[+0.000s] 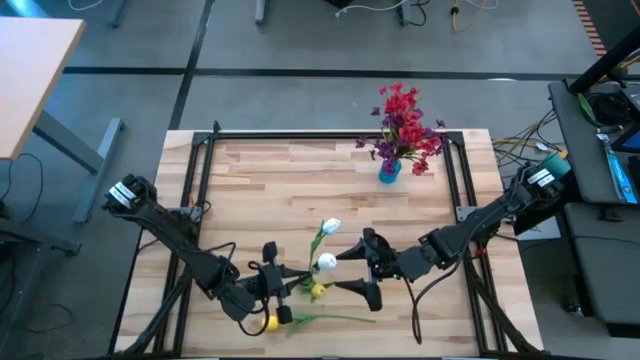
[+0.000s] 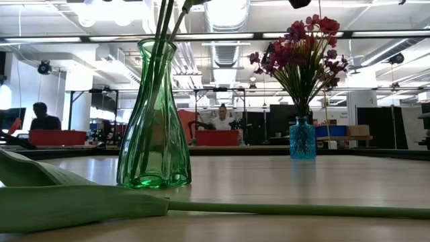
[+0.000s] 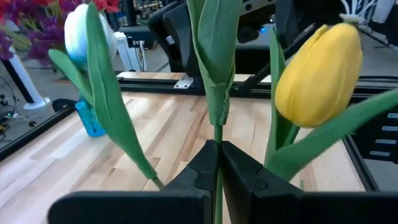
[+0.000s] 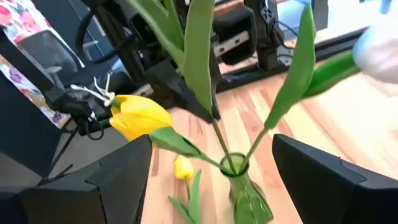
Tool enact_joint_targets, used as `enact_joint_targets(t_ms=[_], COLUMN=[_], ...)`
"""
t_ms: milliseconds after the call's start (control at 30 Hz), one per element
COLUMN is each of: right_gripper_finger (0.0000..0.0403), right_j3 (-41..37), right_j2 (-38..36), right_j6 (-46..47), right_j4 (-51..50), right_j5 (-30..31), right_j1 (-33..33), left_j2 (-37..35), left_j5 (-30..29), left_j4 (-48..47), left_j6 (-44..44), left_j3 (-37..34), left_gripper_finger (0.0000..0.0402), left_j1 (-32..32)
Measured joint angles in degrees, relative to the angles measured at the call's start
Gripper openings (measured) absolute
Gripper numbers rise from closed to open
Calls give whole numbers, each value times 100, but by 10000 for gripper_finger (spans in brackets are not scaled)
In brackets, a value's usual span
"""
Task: Sort flowers into vase by color
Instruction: Put the white flower into the green vase
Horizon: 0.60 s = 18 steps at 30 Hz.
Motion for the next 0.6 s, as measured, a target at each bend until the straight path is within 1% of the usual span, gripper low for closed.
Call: enact_joint_targets(t_ms=[67, 167, 400, 600], right_gripper_finger=[325, 324, 324, 324], right_j3=[0, 0, 0, 0], right_j2=[-30, -63, -89, -89], right_j6=[71, 159, 311, 669], right_j4=[-109, -133, -188, -450], right_j5=[0, -7, -25, -141], right_j1=[26, 51, 74, 74], left_j2=[15, 48, 48, 59], left_j5=[-61, -393, -398, -391], left_j4=[38, 328, 913, 943], left_j6=[-125, -209, -439, -500], left_j3=[-59, -256, -652, -777], left_gripper_finger=[0, 0, 0, 0], left_j1=[0, -24, -34, -72])
